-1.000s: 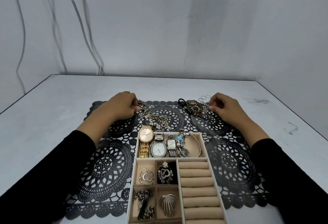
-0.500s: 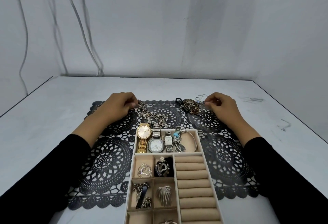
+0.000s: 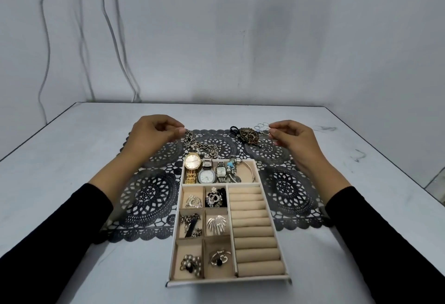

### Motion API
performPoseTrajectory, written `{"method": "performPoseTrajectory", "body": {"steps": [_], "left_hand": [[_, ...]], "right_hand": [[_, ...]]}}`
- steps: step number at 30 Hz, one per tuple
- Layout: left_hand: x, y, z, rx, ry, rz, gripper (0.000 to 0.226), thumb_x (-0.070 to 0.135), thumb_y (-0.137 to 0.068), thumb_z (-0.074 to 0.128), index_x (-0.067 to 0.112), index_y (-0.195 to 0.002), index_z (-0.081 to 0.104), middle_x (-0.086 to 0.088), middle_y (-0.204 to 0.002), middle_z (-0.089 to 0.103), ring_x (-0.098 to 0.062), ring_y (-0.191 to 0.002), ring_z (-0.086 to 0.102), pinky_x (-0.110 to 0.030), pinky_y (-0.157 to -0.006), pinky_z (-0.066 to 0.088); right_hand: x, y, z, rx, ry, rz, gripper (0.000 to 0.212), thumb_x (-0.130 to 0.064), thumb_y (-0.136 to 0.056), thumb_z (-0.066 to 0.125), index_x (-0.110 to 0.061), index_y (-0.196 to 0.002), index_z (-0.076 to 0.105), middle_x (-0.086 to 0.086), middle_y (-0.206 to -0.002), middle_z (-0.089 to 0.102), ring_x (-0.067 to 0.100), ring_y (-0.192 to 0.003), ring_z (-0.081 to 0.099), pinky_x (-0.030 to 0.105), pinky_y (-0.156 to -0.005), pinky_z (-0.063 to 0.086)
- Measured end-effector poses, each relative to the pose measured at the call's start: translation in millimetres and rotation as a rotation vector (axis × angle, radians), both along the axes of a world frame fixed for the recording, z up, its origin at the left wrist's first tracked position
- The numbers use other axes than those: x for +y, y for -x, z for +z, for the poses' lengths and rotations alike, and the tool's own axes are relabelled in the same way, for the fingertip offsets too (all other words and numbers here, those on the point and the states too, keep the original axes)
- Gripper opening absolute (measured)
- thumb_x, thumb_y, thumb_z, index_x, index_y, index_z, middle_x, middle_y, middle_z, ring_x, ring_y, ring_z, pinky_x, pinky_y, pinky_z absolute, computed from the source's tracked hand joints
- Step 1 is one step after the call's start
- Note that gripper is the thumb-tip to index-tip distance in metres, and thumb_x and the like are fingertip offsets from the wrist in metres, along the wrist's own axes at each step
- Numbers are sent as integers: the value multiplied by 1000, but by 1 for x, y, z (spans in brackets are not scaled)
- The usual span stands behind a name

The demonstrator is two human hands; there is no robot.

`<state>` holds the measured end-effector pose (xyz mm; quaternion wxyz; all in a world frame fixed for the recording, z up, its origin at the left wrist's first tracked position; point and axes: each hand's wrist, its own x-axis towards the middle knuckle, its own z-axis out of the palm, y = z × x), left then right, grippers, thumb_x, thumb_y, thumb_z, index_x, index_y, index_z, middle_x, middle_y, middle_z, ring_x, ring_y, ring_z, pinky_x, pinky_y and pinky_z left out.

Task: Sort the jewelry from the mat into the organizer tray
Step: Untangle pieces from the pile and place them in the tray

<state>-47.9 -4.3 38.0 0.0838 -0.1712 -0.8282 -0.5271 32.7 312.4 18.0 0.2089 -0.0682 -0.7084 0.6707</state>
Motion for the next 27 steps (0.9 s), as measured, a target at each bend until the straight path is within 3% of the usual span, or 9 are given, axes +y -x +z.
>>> {"method": "performPoseTrajectory", "body": {"steps": [5,9,15,19,22,27], "left_hand": [[8,-35,3,-110,-123,-95,16,21,-79,77,11,-92,74,-1,-75,74,-10,-71,71,-24,-71,59],[15,-61,3,-161,-159,-204,10,14,-84,72,10,-92,72,-3,-75,73,-18,-76,72,-26,-75,59],[26,-85,-1,-146,-118,-285,4,12,-87,68,10,-90,68,-6,-80,66,-7,-72,68,-17,-71,55],[36,-96,-5,-171,-196,-264,2,7,-86,69,6,-87,68,-6,-75,66,-6,-67,67,-17,-66,55],[39,-98,-11,-176,-205,-227,6,8,-84,73,14,-83,71,-2,-72,70,-14,-73,70,-23,-70,58],[41,-99,-14,-229,-261,-217,5,8,-81,75,12,-84,73,-14,-82,71,-15,-75,72,-25,-68,56]], "right_hand": [[-20,-34,3,27,-26,42,17,-5,-78,74,-7,-95,73,2,-87,72,4,-70,63,22,-63,52],[-33,-59,5,57,-61,89,18,-5,-78,74,-4,-97,72,11,-95,72,6,-77,63,20,-67,52],[-44,-85,-1,38,-228,154,12,-7,-80,74,-9,-92,74,10,-84,71,11,-73,59,17,-65,48],[-45,-91,-7,0,-328,183,12,-8,-80,74,-11,-91,75,11,-87,73,33,-85,66,38,-80,55],[-45,-94,-9,-12,-429,228,10,-11,-81,74,-16,-88,76,6,-84,73,35,-85,65,49,-79,55],[-48,-97,-7,-2,-619,242,10,-10,-82,73,-18,-87,76,-3,-83,70,20,-79,62,35,-72,52]]}}
